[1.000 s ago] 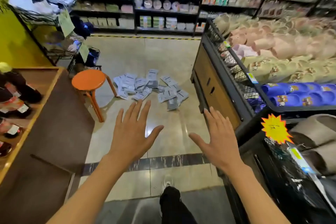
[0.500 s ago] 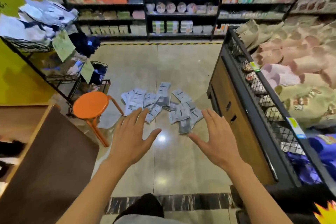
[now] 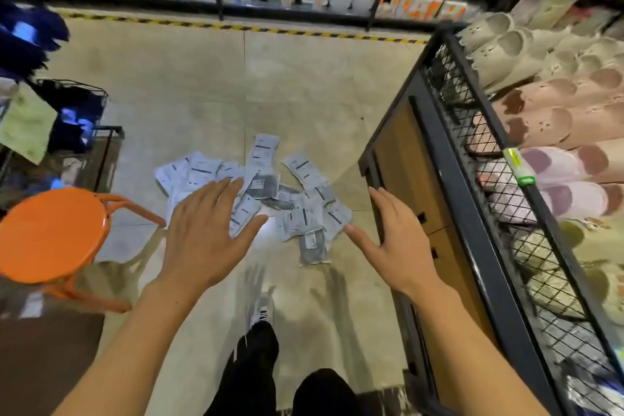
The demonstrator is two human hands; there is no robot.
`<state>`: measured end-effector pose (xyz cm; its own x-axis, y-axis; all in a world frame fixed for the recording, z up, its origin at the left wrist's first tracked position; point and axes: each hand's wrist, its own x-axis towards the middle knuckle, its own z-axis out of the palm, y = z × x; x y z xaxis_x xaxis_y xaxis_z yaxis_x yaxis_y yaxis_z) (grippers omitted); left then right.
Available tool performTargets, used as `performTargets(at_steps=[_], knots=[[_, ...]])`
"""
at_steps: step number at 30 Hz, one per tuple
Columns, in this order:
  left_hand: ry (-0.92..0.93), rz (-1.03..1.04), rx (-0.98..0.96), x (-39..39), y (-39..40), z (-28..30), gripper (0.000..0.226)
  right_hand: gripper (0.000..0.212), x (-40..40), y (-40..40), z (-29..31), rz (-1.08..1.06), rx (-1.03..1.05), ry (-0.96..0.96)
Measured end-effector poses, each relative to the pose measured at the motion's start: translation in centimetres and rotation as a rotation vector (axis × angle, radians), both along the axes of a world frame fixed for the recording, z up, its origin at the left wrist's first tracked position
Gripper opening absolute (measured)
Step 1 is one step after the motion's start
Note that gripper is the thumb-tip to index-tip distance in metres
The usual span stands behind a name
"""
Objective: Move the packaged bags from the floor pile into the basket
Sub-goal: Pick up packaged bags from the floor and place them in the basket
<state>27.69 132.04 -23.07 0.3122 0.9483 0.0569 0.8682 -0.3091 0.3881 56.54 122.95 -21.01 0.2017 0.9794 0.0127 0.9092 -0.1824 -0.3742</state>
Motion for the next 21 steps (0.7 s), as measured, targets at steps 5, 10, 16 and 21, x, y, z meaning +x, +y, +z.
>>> performTargets(at_steps=[5, 10, 16, 21], knots=[[0.012, -0.039, -0.043, 3.9, 9.9, -6.0, 0.085, 0.082, 2.6, 9.7, -6.8, -0.013, -0.051, -0.016], [-0.028, -0.101, -0.072, 8.8, 17.1, -17.3, 0.081, 0.089, 6.5, 17.4, -17.5, 0.011, -0.080, -0.012], [-0.002, -0.160, -0.014, 13.6, 22.5, -37.4, 0.080, 0.094, 10.8, 22.2, -37.5, 0.026, -0.039, -0.023], [0.112, -0.221, 0.000, 16.1, 25.3, -53.7, 0.086, 0.097, 13.8, 24.2, -54.8, 0.049, -0.039, -0.099]])
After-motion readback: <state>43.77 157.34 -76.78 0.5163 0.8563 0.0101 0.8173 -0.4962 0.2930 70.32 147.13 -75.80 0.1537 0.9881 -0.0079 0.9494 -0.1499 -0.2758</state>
